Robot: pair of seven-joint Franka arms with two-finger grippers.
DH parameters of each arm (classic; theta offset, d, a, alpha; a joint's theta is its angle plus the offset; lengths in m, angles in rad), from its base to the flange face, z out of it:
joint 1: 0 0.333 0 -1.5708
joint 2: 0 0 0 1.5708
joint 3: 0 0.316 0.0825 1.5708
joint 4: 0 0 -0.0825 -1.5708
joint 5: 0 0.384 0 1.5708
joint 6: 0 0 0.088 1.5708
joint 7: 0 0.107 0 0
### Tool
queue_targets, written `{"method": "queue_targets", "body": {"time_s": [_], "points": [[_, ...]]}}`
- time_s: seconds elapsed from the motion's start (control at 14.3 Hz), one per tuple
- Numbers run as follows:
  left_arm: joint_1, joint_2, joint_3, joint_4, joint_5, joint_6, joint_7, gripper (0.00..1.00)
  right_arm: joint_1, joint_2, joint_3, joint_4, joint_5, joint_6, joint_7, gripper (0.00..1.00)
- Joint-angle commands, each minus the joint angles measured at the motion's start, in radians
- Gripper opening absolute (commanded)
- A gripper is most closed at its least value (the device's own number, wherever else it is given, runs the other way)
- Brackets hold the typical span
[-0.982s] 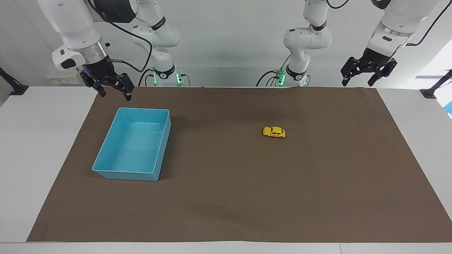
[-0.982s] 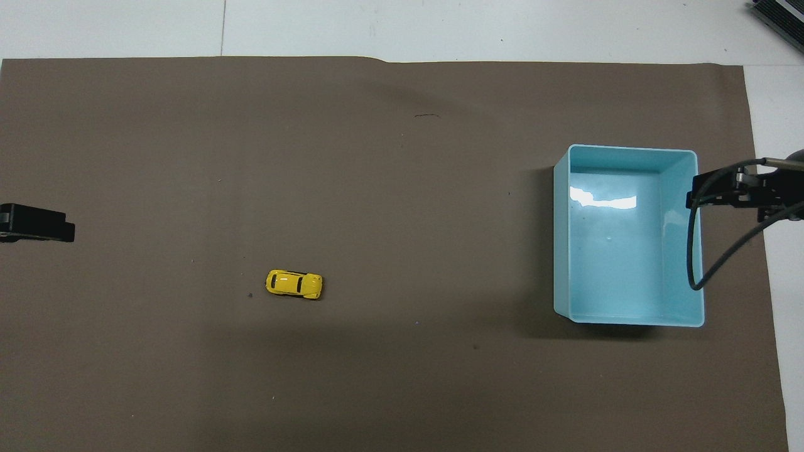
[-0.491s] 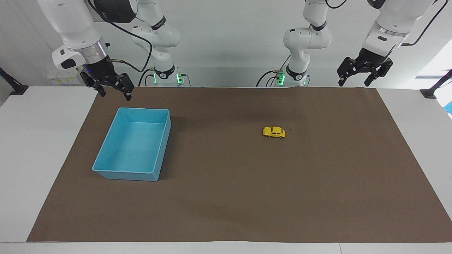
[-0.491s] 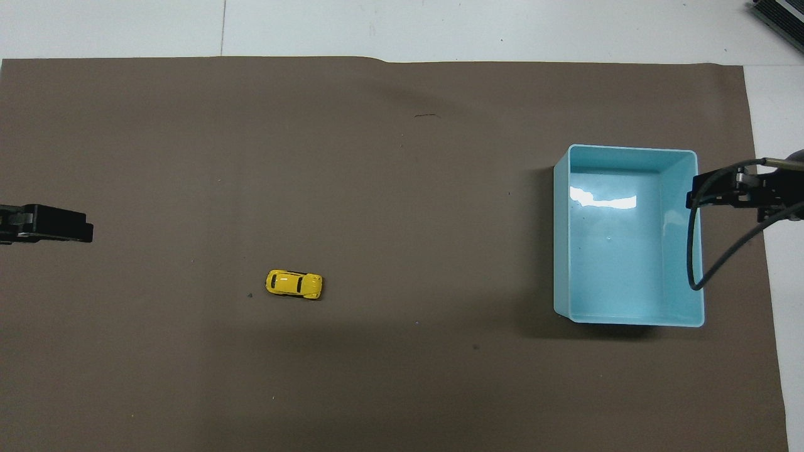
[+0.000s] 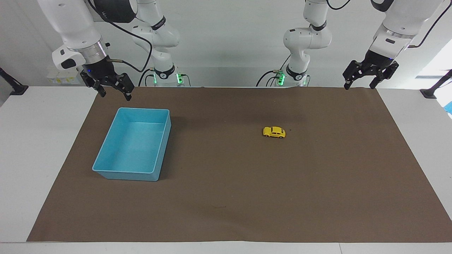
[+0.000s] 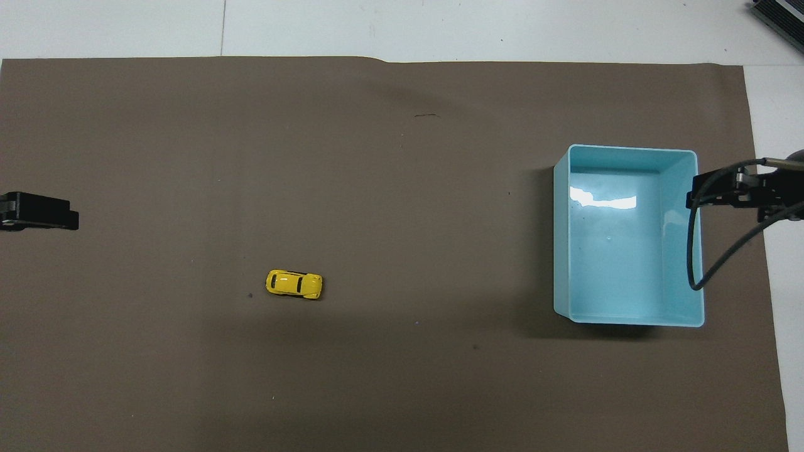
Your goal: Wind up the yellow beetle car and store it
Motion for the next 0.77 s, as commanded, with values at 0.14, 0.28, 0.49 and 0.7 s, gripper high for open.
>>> {"method": "queue_targets", "body": {"time_s": [0.14,0.28,0.49,0.7], "points": [[0.06,0.032,-0.008,-0.024,0.004,0.083,-0.003,1.0,-0.011,-0.003,0.009,-0.008,0.006,0.011,-0.018,1.0],[0.074,0.052,-0.008,-0.024,0.01,0.115,-0.004,1.0,-0.011,-0.003,0.009,-0.008,0.008,0.011,-0.018,1.0],[0.093,0.06,-0.006,-0.034,0.01,0.12,-0.035,1.0,-0.011,-0.003,0.009,-0.008,0.006,0.011,-0.018,1.0],[0.074,0.058,-0.011,-0.064,0.01,0.116,-0.369,1.0,-0.011,-0.004,0.009,-0.008,0.008,0.011,-0.018,1.0]]}}
